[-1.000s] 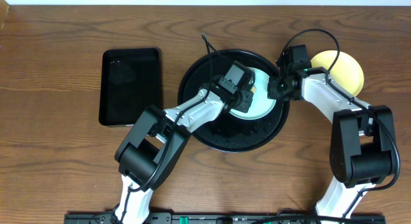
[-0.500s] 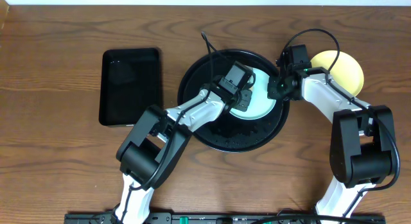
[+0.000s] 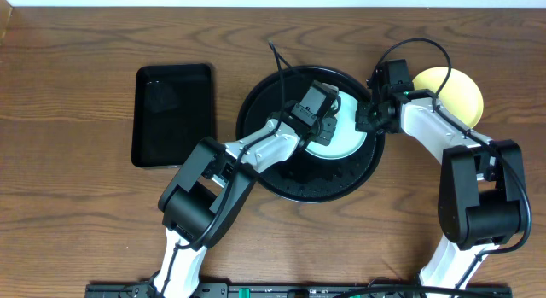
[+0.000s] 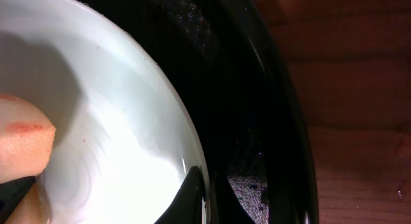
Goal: Clean dirty plates on tray and stack at the side
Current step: 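Scrub the light blue plate face with the sponge in left gripper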
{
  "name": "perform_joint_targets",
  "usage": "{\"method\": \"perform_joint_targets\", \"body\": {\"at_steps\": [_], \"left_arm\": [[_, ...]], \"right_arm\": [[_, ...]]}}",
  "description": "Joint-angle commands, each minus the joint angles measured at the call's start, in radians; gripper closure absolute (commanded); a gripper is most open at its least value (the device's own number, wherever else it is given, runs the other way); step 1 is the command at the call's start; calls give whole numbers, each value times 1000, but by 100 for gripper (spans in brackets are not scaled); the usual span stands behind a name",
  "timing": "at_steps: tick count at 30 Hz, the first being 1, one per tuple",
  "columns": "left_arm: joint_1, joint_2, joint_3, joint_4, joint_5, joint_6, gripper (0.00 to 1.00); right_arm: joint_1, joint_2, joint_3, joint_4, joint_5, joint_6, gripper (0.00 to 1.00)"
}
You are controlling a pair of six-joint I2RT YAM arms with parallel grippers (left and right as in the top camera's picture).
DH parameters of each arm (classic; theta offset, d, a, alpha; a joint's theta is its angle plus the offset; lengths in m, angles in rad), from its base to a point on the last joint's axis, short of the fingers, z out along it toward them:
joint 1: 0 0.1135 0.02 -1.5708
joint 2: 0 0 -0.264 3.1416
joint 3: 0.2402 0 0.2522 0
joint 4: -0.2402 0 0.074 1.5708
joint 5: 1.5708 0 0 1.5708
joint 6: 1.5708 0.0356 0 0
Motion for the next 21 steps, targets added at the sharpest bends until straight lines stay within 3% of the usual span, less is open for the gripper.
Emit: {"method": "perform_joint_targets", "body": {"at_steps": [1,21], "left_arm": [[11,68,-9,-3,-48,48,92],[44,73,-9,31,-125,85,92]], "right_arm": [[11,19,-29,-5,5,12,99],[11,19,-29,-1,5,12,99]]}}
